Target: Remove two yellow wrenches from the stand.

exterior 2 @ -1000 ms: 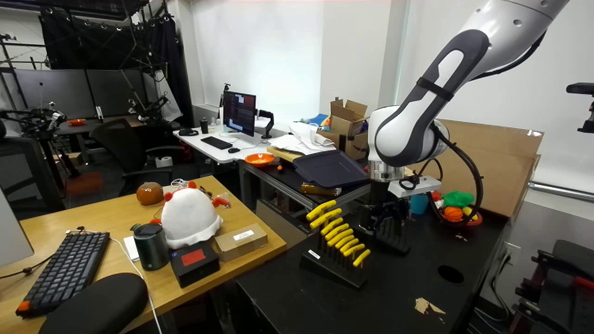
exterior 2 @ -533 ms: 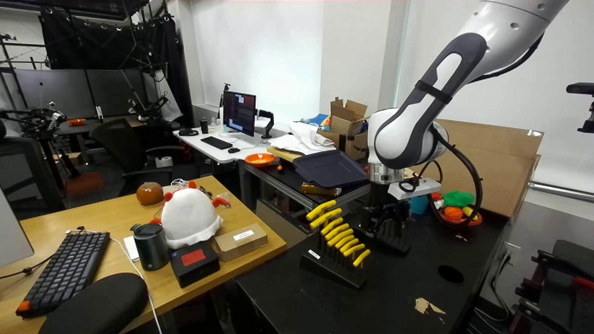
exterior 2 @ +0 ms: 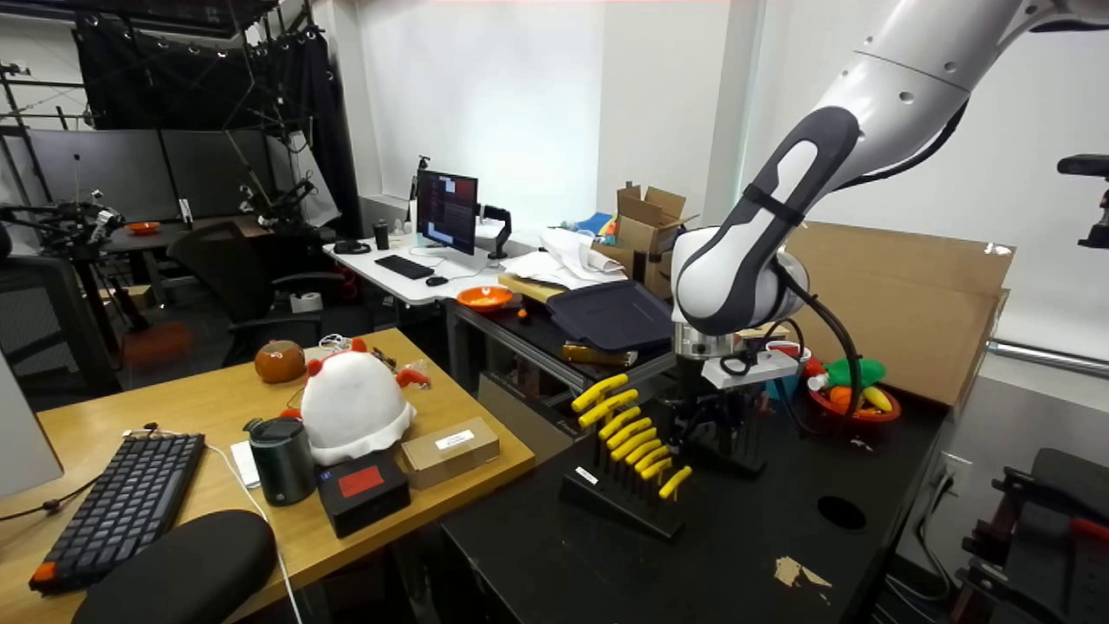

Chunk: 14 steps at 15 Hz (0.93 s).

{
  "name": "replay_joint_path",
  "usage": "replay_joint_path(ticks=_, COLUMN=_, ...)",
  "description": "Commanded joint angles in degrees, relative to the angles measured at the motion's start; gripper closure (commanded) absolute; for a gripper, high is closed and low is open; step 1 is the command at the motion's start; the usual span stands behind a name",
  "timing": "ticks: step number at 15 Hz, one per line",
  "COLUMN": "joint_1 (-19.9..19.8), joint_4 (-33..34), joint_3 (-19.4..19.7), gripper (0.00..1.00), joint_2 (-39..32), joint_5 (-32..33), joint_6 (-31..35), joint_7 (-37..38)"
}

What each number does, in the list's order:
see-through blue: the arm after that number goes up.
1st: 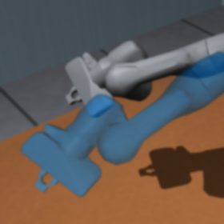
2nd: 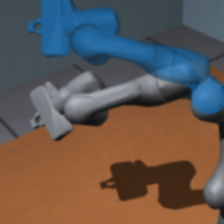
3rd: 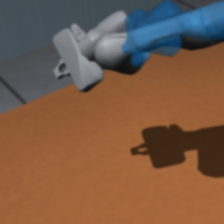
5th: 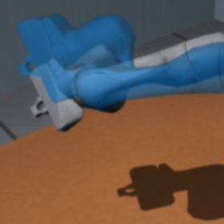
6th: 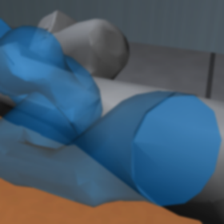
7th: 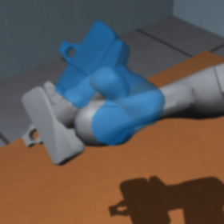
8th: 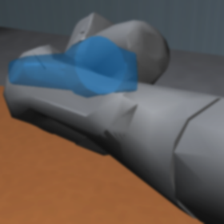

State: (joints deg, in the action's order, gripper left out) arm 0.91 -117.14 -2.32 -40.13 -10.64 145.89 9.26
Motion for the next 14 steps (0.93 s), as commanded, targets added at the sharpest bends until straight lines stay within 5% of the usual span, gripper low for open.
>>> replay_joint_path(ticks=1, joint_1=-1.03, joint_4=2.93, joint_3=-0.12, gripper=0.00, joint_2=-1.93, joint_5=-2.13, joint_6=0.44, joint_7=0.82)
replay_joint_path(ticks=14, joint_1=-1.44, joint_4=5.05, joint_3=-2.61, gripper=0.00, joint_2=-8.75, joint_5=-2.90, joint_6=3.73, joint_7=-2.09)
